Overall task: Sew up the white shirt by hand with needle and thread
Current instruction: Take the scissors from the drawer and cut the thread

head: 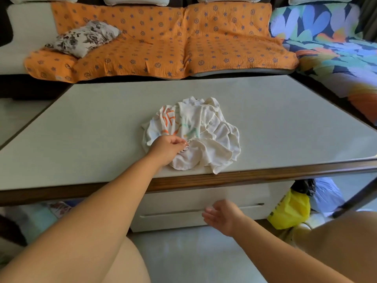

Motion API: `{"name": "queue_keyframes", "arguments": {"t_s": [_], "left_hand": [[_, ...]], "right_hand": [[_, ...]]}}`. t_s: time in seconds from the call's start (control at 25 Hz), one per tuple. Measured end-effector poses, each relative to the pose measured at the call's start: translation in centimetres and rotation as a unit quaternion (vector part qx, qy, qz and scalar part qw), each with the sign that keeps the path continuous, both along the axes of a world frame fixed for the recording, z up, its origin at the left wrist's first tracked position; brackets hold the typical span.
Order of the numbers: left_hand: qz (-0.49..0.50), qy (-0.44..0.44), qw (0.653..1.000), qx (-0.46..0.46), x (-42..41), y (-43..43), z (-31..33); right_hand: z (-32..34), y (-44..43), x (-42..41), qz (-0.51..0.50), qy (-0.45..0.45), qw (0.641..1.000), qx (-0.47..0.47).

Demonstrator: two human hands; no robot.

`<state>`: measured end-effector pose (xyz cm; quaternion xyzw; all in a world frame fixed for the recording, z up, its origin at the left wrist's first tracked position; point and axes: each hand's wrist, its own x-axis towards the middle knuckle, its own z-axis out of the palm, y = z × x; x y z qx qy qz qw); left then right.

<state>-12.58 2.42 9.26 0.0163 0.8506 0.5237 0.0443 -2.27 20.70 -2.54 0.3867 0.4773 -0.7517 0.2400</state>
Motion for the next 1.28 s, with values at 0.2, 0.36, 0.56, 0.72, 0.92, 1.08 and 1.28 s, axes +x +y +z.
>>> {"name": "queue_keyframes", "arguments": {"t_s": [0.2, 0.36, 0.56, 0.72, 0.92, 1.08, 1.28], "left_hand": [[-0.010, -0.010, 1.000, 0.004, 0.3, 0.2, 0.1], [-0.028, -0.016, 0.999, -0.001, 0.0, -0.7, -0.1], [-0.062, -0.027, 0.997, -0.031, -0.6, -1.1, 1.0], [-0.071, -0.003, 0.997, -0.039, -0.5, -1.1, 0.7], [-0.069, -0.003, 0.997, -0.045, -0.2, -1.4, 0.0], [-0.074, -0.007, 0.997, -0.016, 0.4, -1.7, -0.1], [-0.053, -0.067, 0.990, 0.116, 1.1, -2.2, 0.1]], "right_hand": [[-1.3, -1.0, -0.6, -0.078, -0.010, 0.996, -0.034], [0.0, -1.1, 1.3, -0.009, -0.009, 1.000, -0.022], [11.3, 0.3, 3.1, 0.342, 0.145, 0.903, 0.215], [11.7, 0.1, -0.5, 0.498, 0.170, 0.719, 0.454], [5.8, -2.5, -2.2, 0.592, 0.132, 0.639, 0.473], [3.8, -4.5, -1.3, 0.626, 0.126, 0.567, 0.519], [3.1, -5.8, -1.2, 0.672, 0.067, 0.481, 0.559]]}}
